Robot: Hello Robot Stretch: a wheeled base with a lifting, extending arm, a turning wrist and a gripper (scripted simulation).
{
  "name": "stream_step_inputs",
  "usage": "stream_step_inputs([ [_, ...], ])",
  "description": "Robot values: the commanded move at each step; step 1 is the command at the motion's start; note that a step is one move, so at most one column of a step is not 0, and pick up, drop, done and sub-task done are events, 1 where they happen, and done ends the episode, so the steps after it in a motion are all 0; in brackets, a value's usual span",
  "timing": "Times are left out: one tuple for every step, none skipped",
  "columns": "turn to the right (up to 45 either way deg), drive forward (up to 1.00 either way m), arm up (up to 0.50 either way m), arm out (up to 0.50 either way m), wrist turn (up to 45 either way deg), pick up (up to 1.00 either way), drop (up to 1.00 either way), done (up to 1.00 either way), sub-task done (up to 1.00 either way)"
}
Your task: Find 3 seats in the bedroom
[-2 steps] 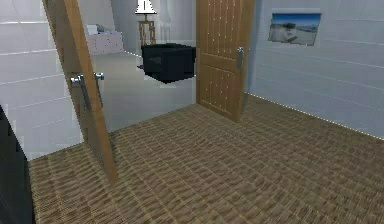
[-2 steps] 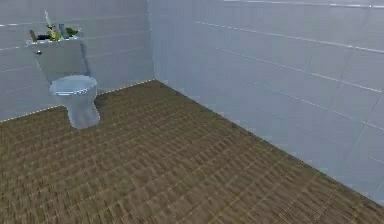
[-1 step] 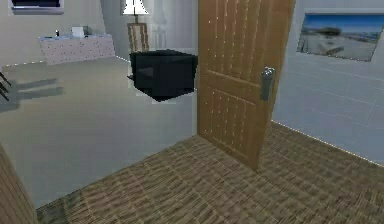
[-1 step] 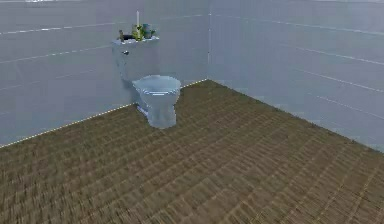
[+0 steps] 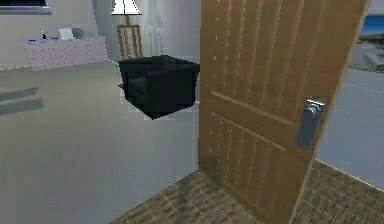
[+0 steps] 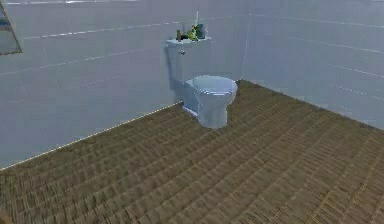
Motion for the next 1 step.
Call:
stream_step_inputs([
  [-21.0, 0.00, 0.00, 0.00, 0.0, 0.00, 0.00, 0.00, 0.00],
])
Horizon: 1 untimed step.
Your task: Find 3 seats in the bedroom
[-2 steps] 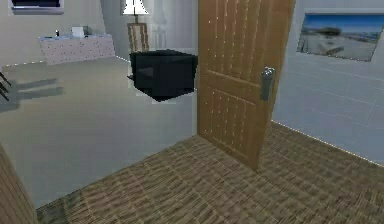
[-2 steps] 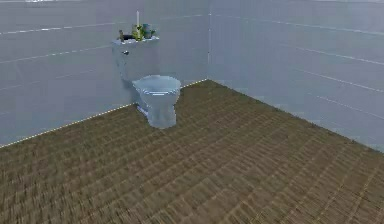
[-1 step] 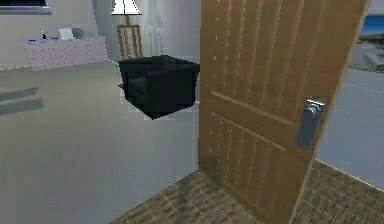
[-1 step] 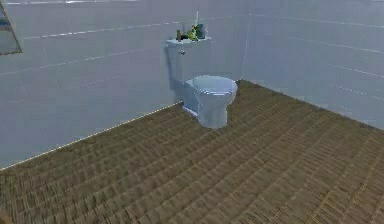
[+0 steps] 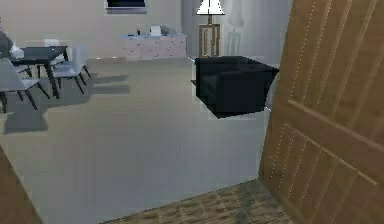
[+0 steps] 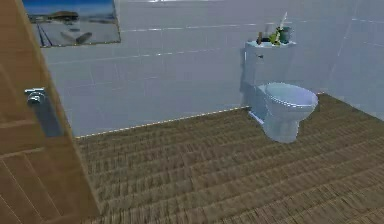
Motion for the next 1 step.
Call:
stream_step_inputs([
  [0.0, 1.00, 0.00, 0.00, 0.0, 0.00, 0.00, 0.00, 0.00],
])
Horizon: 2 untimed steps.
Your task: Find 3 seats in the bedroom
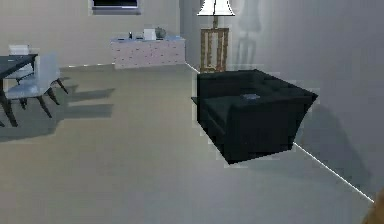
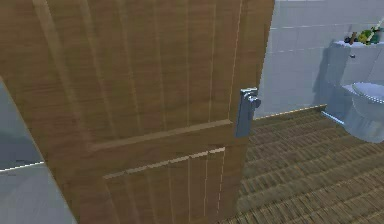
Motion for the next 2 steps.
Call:
stream_step_inputs([
  [-3.0, 0.00, 0.00, 0.00, 0.0, 0.00, 0.00, 0.00, 0.00],
  [0.0, 0.45, 0.00, 0.00, 0.0, 0.00, 0.00, 0.00, 0.00],
])
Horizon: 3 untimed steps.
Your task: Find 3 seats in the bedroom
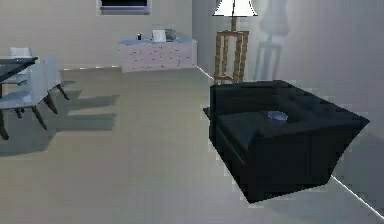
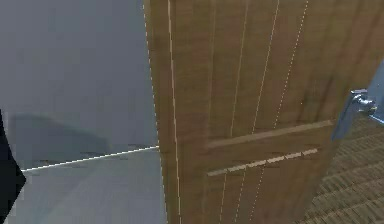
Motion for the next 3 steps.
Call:
stream_step_inputs([
  [33.0, 0.00, 0.00, 0.00, 0.0, 0.00, 0.00, 0.00, 0.00],
  [0.0, 0.60, 0.00, 0.00, 0.0, 0.00, 0.00, 0.00, 0.00],
  [-12.0, 0.00, 0.00, 0.00, 0.0, 0.00, 0.00, 0.00, 0.00],
])
